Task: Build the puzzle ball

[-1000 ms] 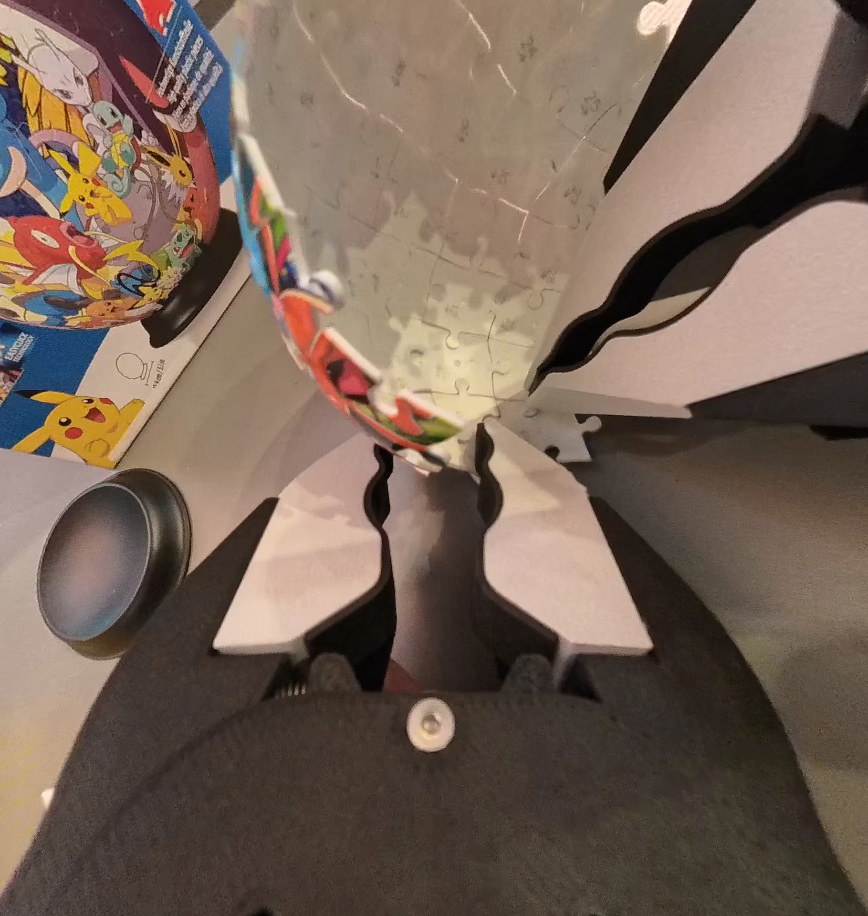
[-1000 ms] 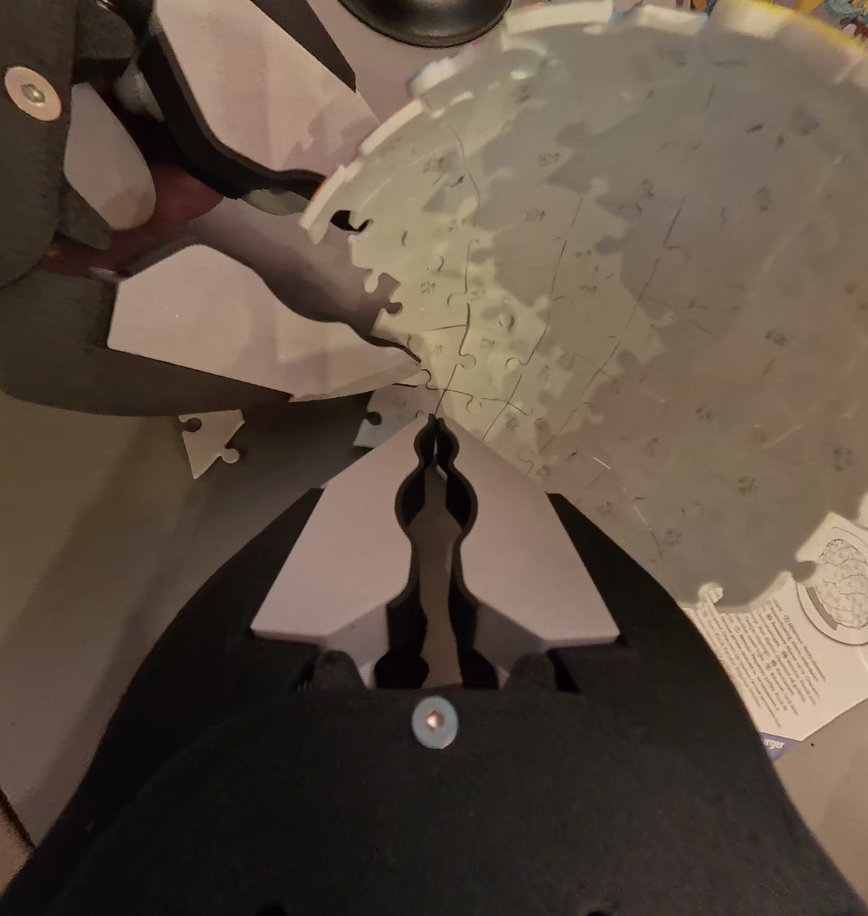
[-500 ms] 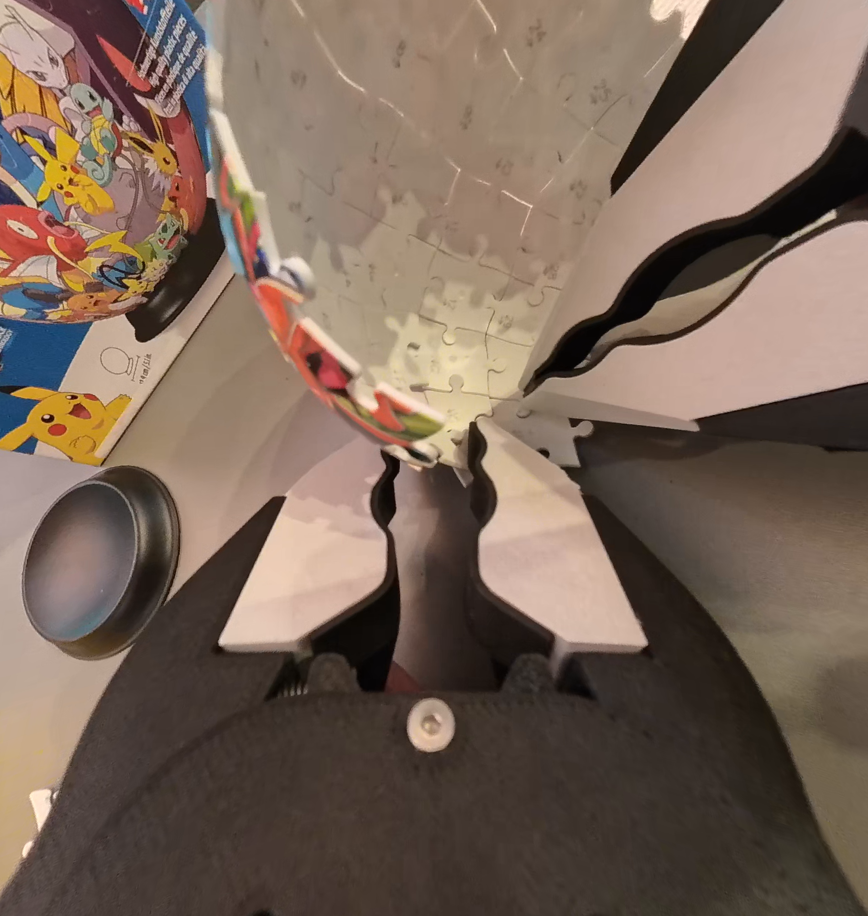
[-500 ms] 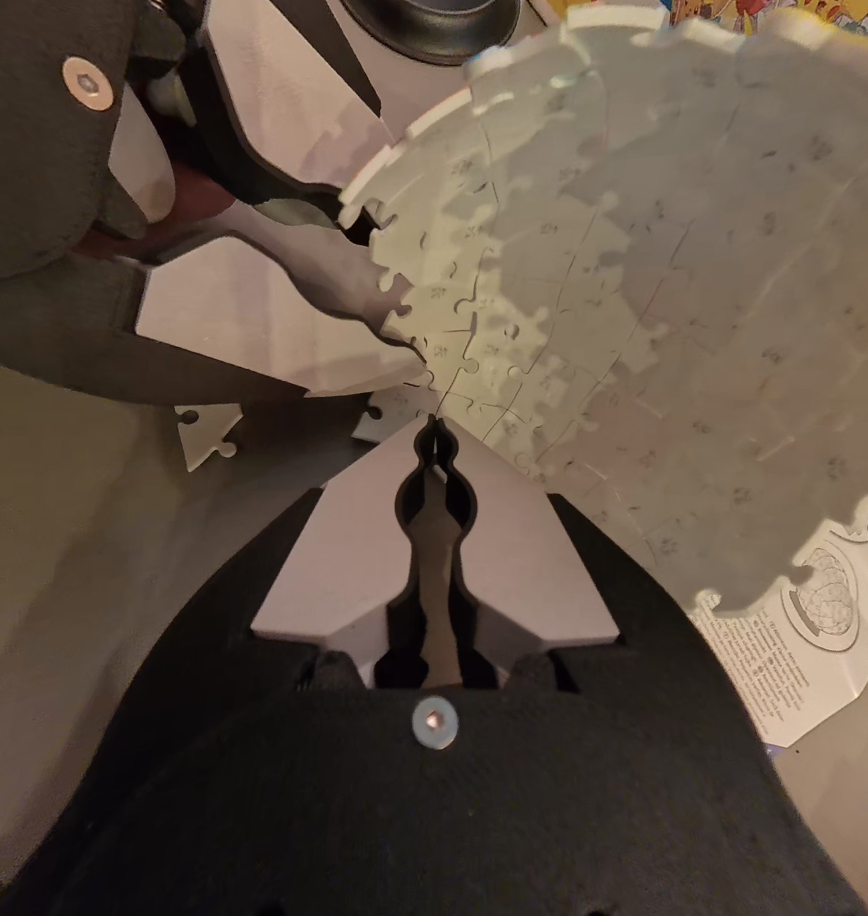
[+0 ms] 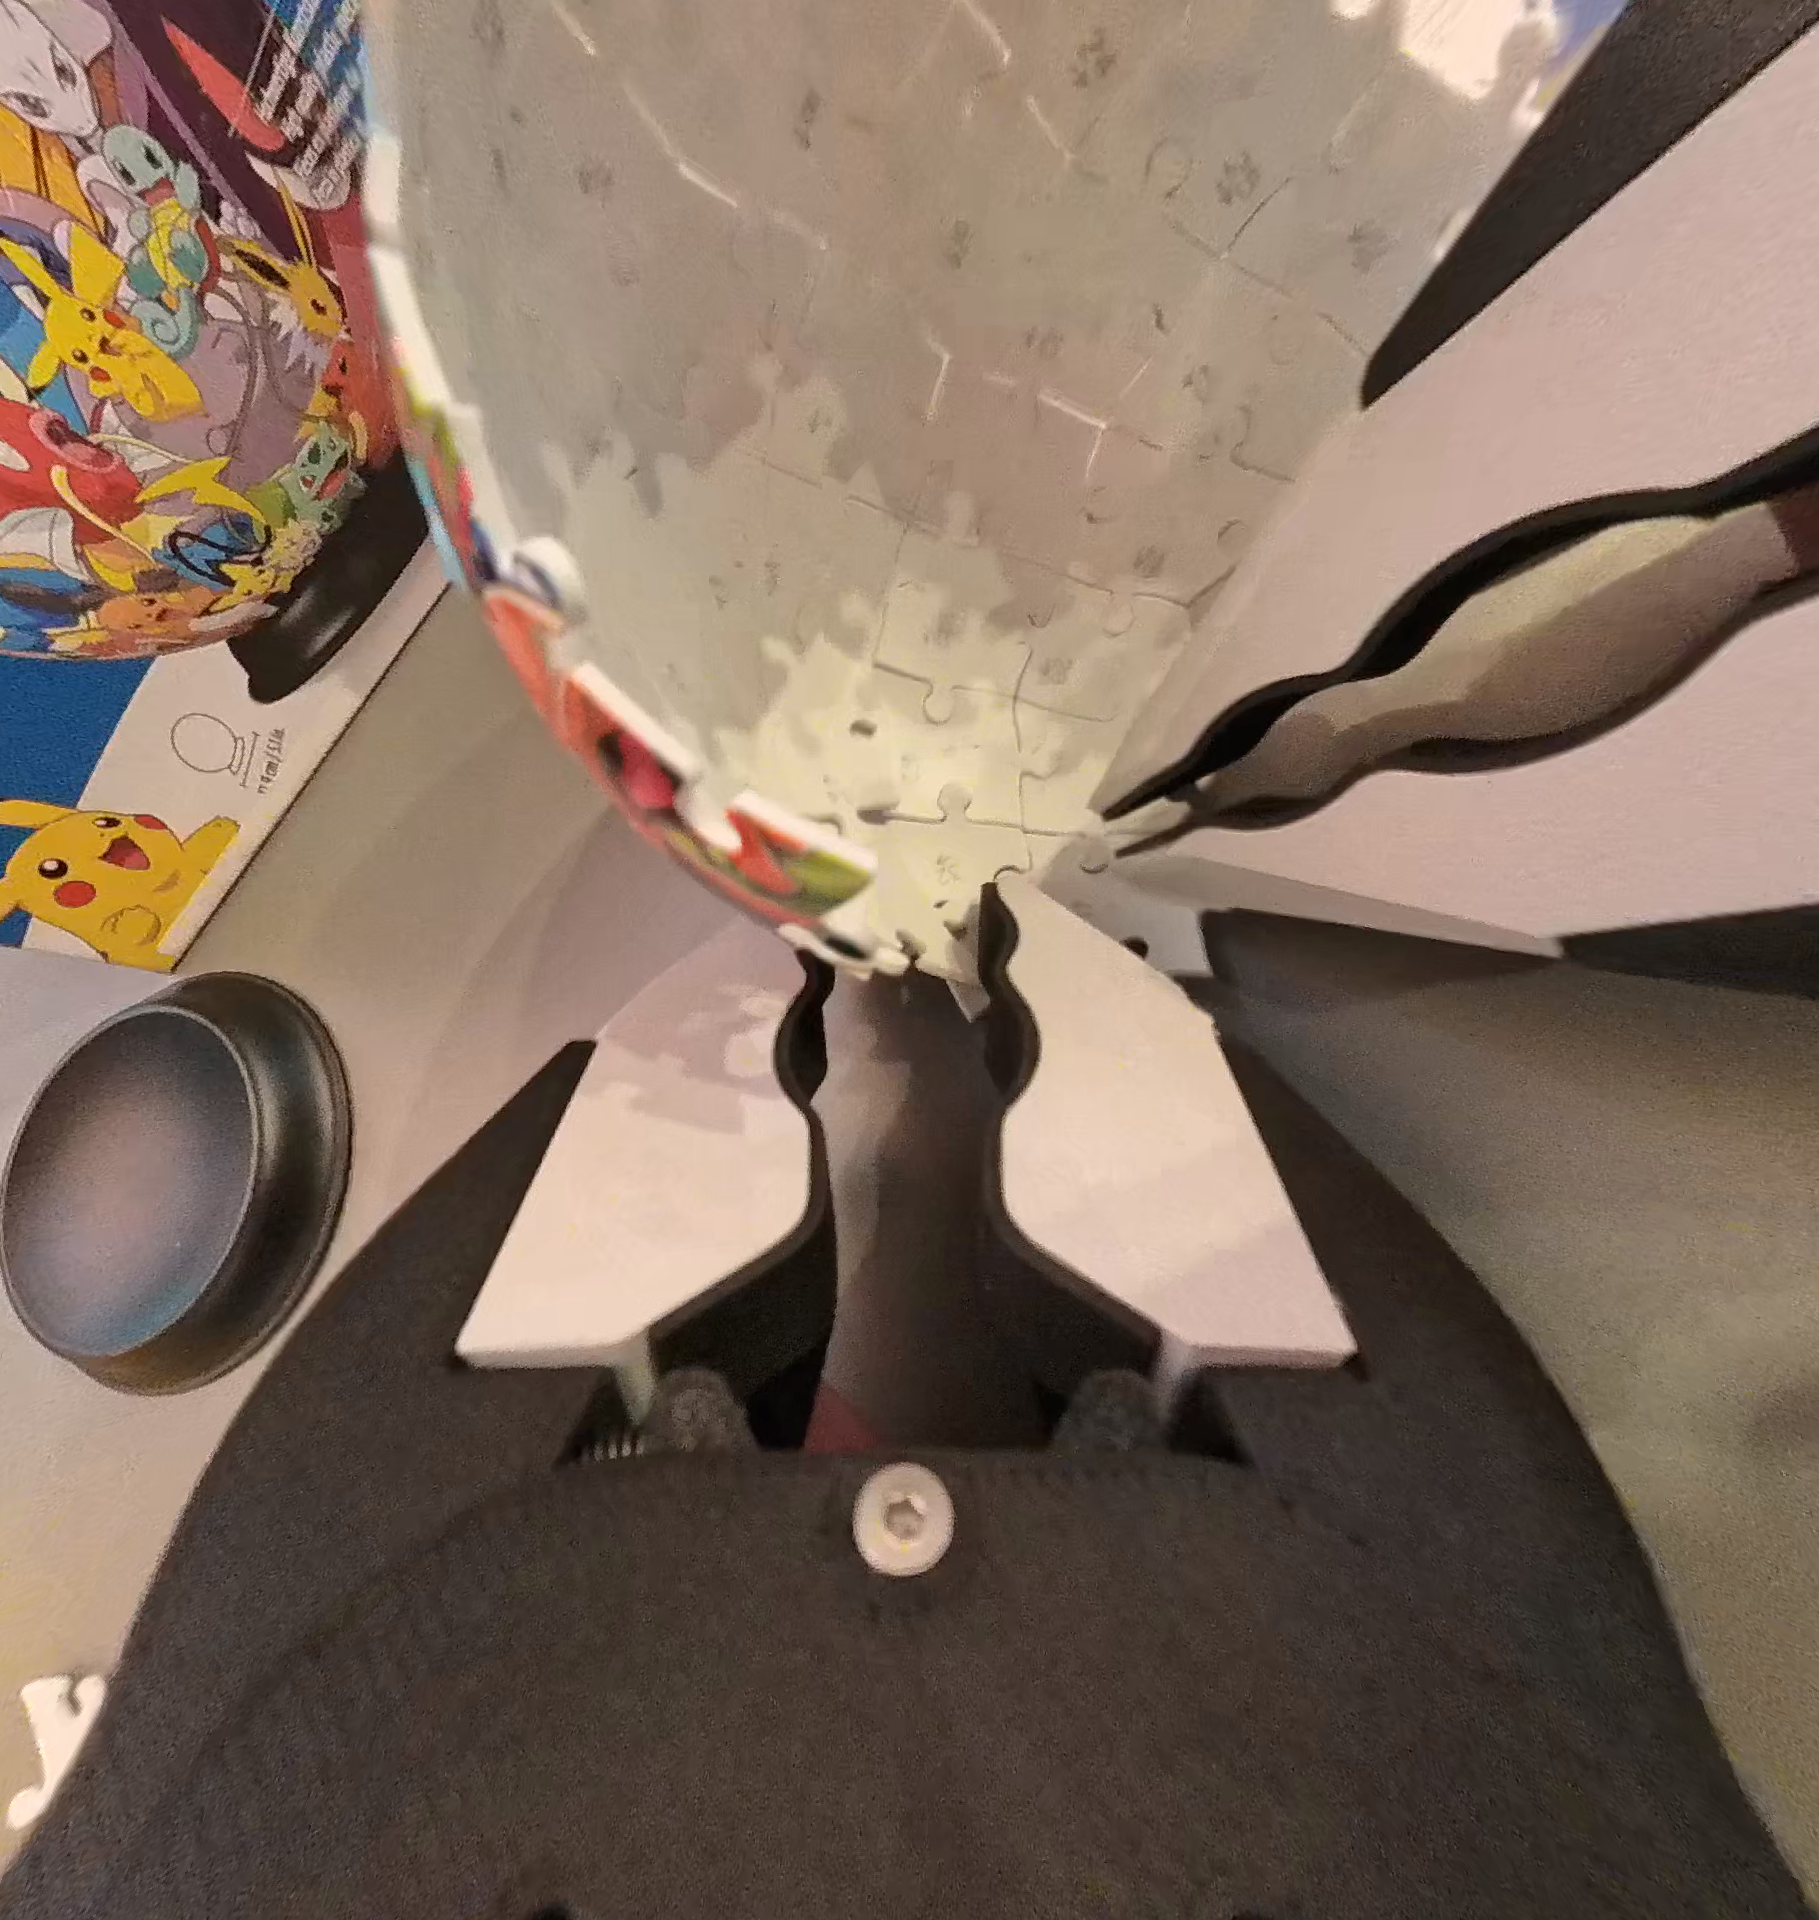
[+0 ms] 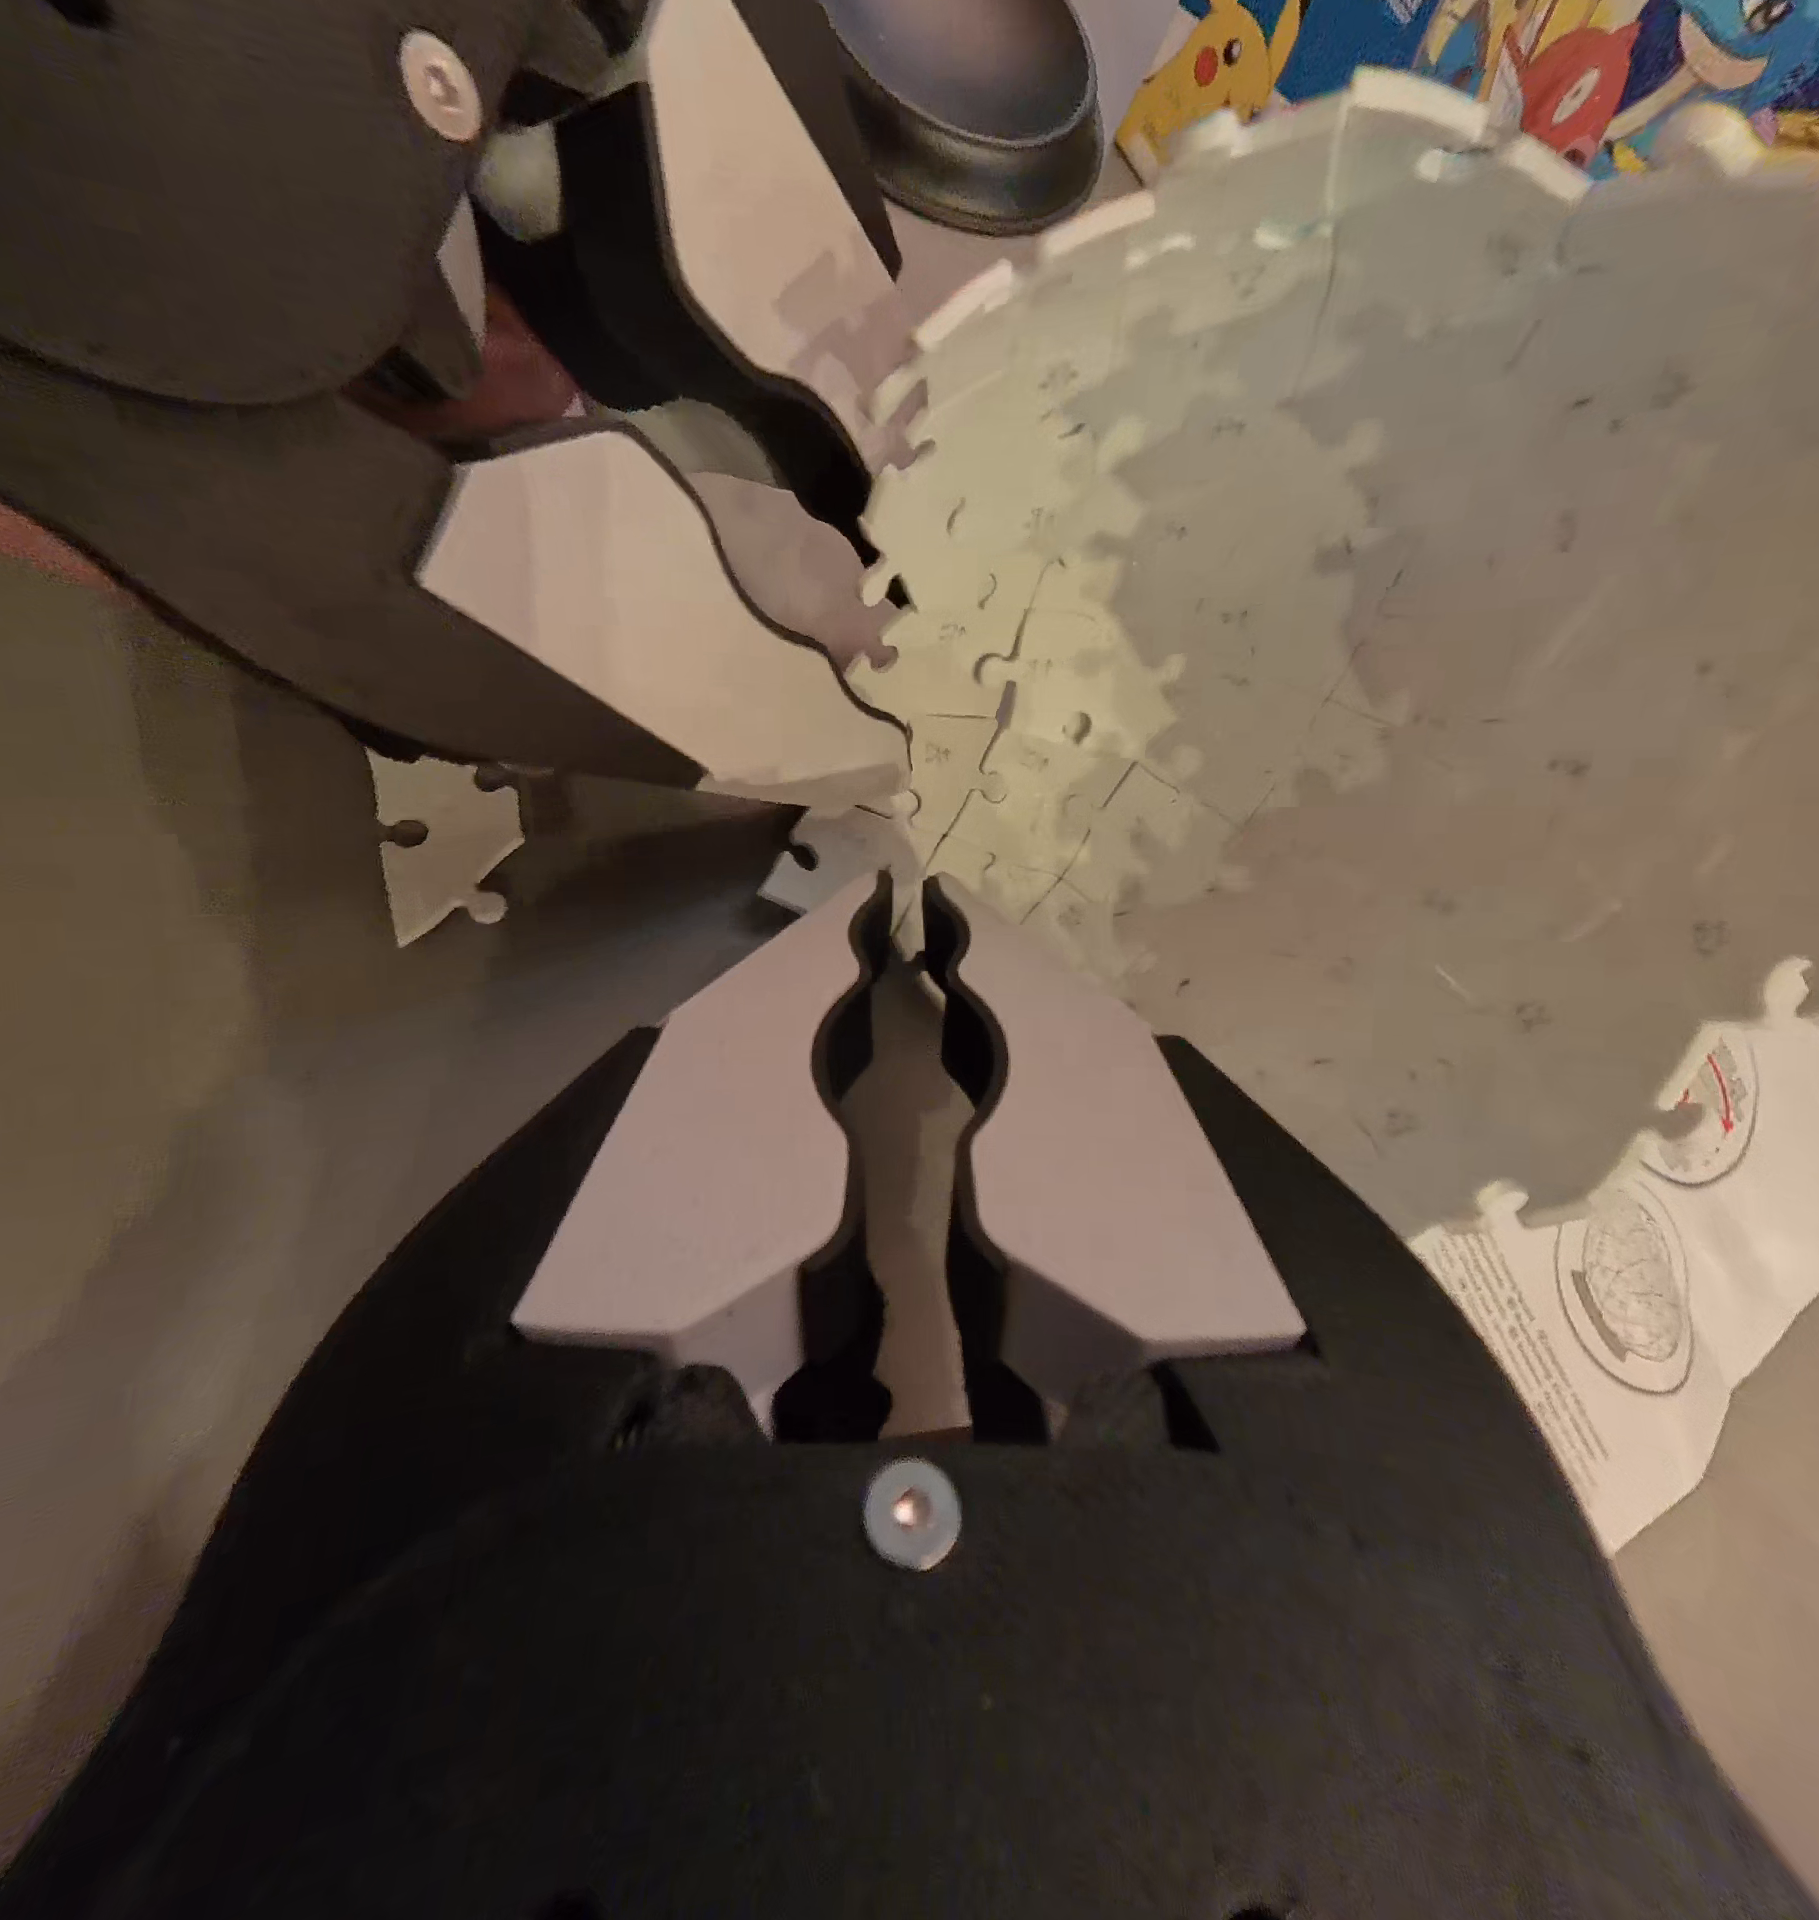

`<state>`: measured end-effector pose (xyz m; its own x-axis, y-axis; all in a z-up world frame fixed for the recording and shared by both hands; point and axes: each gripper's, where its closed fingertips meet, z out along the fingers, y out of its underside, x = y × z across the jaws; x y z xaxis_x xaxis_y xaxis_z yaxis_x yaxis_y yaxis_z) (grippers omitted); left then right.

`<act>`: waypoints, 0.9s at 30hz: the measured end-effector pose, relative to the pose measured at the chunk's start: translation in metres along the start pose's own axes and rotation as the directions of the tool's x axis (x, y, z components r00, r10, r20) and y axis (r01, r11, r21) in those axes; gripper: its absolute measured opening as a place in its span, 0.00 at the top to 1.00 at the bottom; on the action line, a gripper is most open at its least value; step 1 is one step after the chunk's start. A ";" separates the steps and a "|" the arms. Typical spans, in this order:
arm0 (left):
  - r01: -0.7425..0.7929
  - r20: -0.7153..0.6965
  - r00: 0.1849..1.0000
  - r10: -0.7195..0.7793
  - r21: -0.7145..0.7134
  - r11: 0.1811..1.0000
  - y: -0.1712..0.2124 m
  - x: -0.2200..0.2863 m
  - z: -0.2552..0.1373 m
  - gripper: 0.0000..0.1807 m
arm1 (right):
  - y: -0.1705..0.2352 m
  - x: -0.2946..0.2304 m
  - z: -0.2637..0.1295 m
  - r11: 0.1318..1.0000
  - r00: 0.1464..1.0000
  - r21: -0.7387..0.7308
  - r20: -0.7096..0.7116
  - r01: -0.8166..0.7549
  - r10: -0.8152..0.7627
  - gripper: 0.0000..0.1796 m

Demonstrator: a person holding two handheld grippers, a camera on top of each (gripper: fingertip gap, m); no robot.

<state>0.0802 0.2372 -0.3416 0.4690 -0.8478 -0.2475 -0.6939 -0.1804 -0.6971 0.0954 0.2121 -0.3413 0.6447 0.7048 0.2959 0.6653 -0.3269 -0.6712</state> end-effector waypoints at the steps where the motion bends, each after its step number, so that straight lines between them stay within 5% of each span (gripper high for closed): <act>1: -0.002 0.003 1.000 0.002 0.001 1.000 0.000 0.000 0.000 0.85 | -0.001 -0.001 -0.001 1.000 1.000 0.009 -0.003 0.007 -0.007 0.98; 27: 0.124 -0.167 0.978 -0.121 0.007 0.992 0.001 0.004 -0.004 0.81 | -0.003 0.003 0.011 0.994 0.994 -0.079 -0.074 0.076 -0.082 1.00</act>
<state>0.0794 0.2313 -0.3402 0.4513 -0.8912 -0.0455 -0.6265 -0.2802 -0.7273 0.0911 0.2219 -0.3462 0.6144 0.6805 0.3993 0.7398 -0.3210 -0.5913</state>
